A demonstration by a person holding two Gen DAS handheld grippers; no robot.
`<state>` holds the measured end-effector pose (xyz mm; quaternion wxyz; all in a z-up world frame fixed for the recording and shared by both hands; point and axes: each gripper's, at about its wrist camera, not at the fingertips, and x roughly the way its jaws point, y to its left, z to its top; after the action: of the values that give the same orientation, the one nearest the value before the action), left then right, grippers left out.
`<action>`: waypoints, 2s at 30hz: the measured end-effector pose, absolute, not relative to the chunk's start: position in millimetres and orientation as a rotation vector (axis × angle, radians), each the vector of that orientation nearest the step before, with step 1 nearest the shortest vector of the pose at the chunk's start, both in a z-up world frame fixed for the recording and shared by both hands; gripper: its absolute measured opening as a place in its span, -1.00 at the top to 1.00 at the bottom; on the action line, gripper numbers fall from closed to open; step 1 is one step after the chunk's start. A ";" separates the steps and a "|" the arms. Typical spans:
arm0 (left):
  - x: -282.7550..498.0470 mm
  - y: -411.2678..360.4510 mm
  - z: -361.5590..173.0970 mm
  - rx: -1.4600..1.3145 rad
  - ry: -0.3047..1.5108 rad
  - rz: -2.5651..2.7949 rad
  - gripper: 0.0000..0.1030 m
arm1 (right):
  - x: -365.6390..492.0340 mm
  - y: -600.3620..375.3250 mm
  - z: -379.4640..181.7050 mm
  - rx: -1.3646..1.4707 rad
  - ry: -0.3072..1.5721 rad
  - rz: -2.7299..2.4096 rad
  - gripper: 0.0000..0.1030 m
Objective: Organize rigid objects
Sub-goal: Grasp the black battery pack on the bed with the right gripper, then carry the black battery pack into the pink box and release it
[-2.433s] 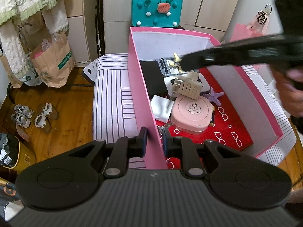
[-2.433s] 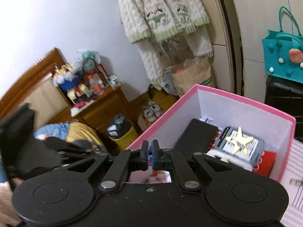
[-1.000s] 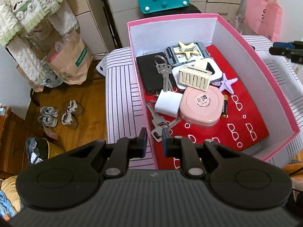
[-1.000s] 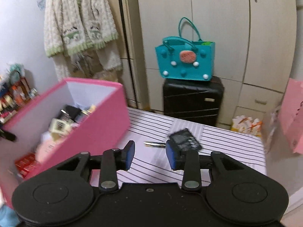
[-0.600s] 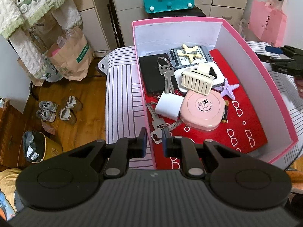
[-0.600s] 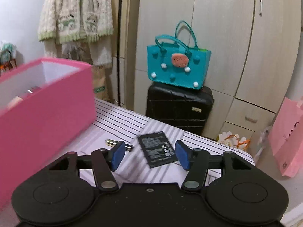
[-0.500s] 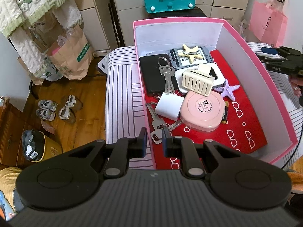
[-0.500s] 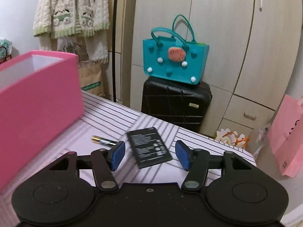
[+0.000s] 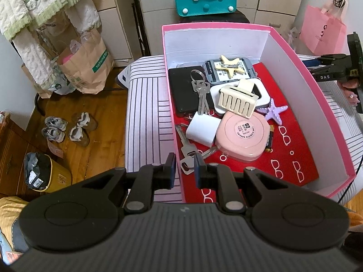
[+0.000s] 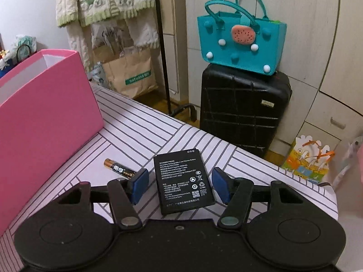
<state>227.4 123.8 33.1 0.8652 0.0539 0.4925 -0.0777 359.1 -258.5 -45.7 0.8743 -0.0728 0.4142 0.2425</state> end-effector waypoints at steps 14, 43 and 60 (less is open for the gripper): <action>229.1 125.4 31.6 0.087 1.020 -0.166 0.70 | 359.1 -252.3 -38.9 -0.139 0.948 0.436 -0.08; 227.4 129.5 28.0 0.069 0.997 -0.195 0.70 | 241.2 -230.8 53.5 -0.060 0.690 0.545 -0.06; 226.0 130.3 27.4 0.079 0.986 -0.212 0.70 | 211.2 -101.4 64.0 -0.289 0.785 0.904 -0.06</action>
<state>226.0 130.3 27.4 0.8749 0.0377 0.4721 -0.1013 211.2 -101.4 64.0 0.8164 -0.1354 0.3680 0.4239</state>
